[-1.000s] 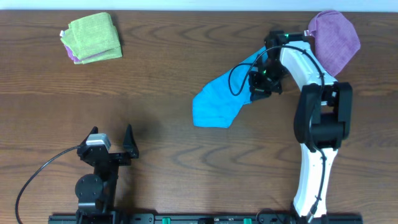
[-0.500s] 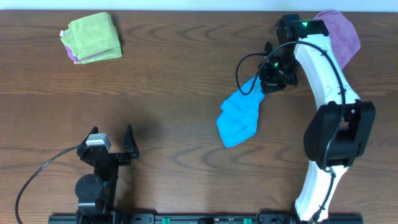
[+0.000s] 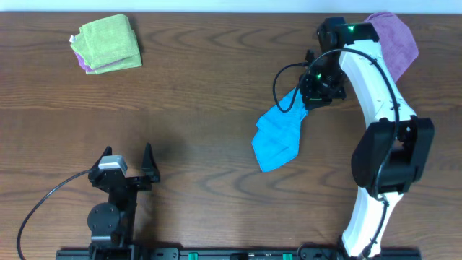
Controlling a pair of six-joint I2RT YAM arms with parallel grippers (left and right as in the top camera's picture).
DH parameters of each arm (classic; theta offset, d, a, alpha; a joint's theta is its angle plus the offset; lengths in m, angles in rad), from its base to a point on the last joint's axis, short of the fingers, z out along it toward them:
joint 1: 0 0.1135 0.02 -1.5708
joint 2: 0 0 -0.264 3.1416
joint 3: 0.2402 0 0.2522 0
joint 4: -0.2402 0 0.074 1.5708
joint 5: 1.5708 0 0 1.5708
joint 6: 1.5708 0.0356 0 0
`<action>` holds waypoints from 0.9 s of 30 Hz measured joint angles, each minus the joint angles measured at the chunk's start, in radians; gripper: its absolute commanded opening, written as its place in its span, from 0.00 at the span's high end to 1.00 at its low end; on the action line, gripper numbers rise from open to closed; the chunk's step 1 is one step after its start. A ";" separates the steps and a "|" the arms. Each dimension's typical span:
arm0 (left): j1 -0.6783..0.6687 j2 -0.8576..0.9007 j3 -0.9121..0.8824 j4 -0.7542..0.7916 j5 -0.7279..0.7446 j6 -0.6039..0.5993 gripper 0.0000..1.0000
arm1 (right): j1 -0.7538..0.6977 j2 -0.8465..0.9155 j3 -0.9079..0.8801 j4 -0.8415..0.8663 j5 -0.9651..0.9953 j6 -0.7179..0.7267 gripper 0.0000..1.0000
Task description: Fold the cloth
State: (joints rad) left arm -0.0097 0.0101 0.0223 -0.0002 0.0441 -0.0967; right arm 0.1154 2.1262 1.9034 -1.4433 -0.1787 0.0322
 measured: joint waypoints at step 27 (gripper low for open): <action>0.000 0.000 -0.005 0.056 0.400 -0.035 0.05 | 0.000 0.000 0.000 -0.003 0.015 -0.042 0.98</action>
State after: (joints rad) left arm -0.0097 0.0101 0.0174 0.0555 0.4442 -0.1314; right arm 0.1154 2.1262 1.9034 -1.4464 -0.1635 -0.0093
